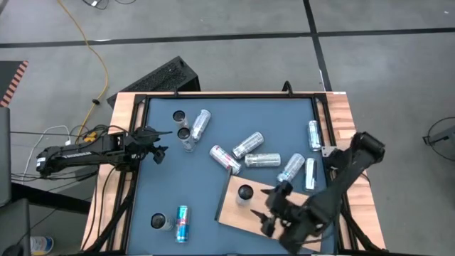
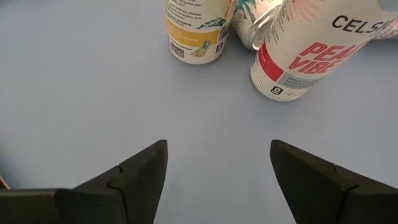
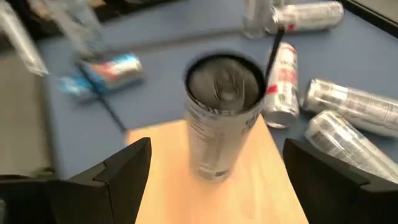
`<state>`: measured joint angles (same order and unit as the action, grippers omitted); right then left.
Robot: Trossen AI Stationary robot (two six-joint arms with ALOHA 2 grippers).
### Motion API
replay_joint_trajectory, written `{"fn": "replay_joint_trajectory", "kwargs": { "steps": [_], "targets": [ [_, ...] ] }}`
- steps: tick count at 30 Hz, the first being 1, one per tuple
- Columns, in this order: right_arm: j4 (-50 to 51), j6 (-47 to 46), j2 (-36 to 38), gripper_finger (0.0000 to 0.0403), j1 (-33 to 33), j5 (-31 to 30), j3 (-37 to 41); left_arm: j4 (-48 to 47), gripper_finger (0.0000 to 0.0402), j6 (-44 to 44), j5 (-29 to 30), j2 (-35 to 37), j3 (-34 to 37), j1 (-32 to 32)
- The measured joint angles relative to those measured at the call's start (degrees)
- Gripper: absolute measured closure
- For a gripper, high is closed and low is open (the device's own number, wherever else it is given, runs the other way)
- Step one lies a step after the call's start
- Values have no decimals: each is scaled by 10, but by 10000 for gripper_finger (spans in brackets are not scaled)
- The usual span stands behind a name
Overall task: Place canned beverage on shelf
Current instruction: Put the top white blue soda can on the shelf
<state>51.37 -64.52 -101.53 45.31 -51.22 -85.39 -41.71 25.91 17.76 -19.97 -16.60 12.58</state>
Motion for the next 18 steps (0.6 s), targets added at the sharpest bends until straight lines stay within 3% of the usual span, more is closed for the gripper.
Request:
{"fn": "replay_joint_trajectory", "kwargs": {
  "steps": [10, 18],
  "targets": [
    [-12, -66, -72, 57, -31, -7, 0, 0, 132, 0, 0, 1, 0, 0],
    [-24, -72, -86, 57, -36, -31, 0, 0, 132, 0, 0, 1, 0, 0]
  ]
}}
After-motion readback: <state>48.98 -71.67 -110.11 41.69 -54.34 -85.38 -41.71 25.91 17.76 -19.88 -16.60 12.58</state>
